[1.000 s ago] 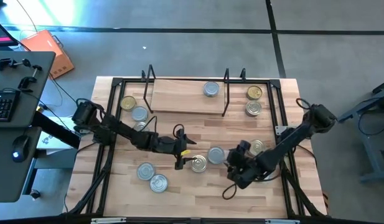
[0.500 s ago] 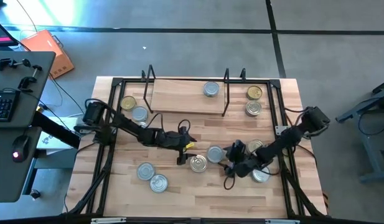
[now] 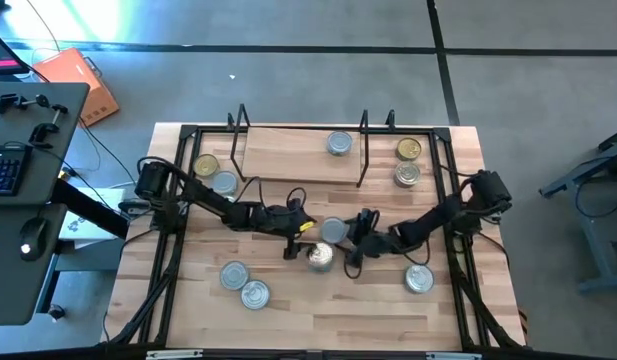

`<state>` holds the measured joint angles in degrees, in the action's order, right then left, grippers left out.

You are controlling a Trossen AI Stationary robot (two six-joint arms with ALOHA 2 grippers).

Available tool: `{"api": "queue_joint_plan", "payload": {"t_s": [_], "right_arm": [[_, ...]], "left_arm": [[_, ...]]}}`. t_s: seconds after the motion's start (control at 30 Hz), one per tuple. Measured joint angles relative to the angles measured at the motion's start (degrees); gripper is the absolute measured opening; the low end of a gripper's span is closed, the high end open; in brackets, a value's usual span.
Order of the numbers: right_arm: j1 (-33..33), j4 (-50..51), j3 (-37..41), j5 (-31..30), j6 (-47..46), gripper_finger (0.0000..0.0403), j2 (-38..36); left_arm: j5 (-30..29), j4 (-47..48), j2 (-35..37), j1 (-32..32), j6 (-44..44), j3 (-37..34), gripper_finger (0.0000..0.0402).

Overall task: Stack canned seafood by type on shelf
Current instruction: Adjust the cans

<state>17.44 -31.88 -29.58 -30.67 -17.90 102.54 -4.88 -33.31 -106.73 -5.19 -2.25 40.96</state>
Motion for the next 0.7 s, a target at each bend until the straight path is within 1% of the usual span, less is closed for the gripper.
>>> {"api": "queue_joint_plan", "payload": {"t_s": [0.13, 0.2, 0.33, 0.5, 0.7], "right_arm": [[-3.16, -1.40, 0.00, 5.25, 3.76, 0.0374, -0.30], [-4.03, -2.06, 0.02, 6.89, 5.04, 0.0374, -0.50], [-4.45, -2.41, 0.02, 7.22, 5.39, 0.0374, -0.52], [-4.43, -2.13, 0.02, 7.35, 5.28, 0.0374, -0.55], [-4.43, -2.06, 0.02, 7.38, 4.93, 0.0374, -0.57]], "left_arm": [[-2.89, 5.00, 1.44, 0.04, 0.14, -2.12, 0.0335], [-3.90, 5.56, 3.11, -0.10, 1.81, -2.61, 0.0335], [-4.03, 6.34, 4.63, -1.73, 3.31, -3.35, 0.0335], [-3.55, 1.16, 5.49, -4.50, 3.48, -3.22, 0.0335], [-2.70, -6.14, 4.31, -7.70, 3.49, -3.14, 0.0335]]}}
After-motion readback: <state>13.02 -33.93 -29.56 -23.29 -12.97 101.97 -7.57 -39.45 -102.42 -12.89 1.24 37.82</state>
